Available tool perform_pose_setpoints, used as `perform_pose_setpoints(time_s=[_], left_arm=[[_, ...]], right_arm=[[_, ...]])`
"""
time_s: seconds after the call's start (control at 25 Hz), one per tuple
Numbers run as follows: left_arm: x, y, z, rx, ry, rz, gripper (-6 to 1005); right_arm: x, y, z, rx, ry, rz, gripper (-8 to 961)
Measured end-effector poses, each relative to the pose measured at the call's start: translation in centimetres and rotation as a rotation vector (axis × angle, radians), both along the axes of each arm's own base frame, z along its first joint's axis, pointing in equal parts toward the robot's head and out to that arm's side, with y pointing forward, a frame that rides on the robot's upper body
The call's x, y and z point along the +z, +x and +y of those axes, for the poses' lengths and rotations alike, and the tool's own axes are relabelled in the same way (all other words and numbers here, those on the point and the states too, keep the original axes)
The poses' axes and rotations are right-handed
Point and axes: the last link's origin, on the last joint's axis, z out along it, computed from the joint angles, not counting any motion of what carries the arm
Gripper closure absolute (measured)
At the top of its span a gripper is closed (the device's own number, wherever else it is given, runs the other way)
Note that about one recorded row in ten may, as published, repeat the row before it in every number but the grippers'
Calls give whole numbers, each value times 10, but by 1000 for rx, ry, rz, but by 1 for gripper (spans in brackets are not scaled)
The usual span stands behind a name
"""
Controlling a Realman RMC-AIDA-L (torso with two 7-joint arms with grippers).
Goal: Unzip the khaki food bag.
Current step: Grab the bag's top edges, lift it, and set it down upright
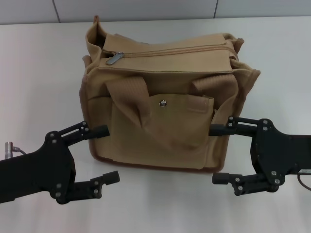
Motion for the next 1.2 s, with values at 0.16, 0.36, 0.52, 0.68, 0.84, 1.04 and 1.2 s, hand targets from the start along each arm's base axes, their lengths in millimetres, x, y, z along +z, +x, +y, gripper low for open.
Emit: perform_pose_setpoints(time_s=[0.16, 0.36, 0.52, 0.68, 0.84, 1.04, 1.2], left_arm=[[1, 0, 1, 7, 18, -8, 154], [5, -4, 1, 28, 56, -14, 163], [16, -16, -2, 98, 201, -44, 176], [16, -23, -6, 198, 313, -80, 190], [5, -25, -4, 239, 338, -68, 203], [-5, -21, 5, 250, 320, -61, 220], [-9, -21, 13, 265, 317, -49, 233]], right_arm=[[-1, -1, 0, 3, -3, -3, 116], [0, 0, 1, 1, 3, -1, 116], [0, 1, 0, -3, 9, 1, 117], [0, 1, -1, -4, 9, 1, 118], [-1, 1, -1, -1, 5, 0, 119], [0, 0, -1, 1, 6, 1, 119], [0, 0, 0, 3, 5, 3, 120]])
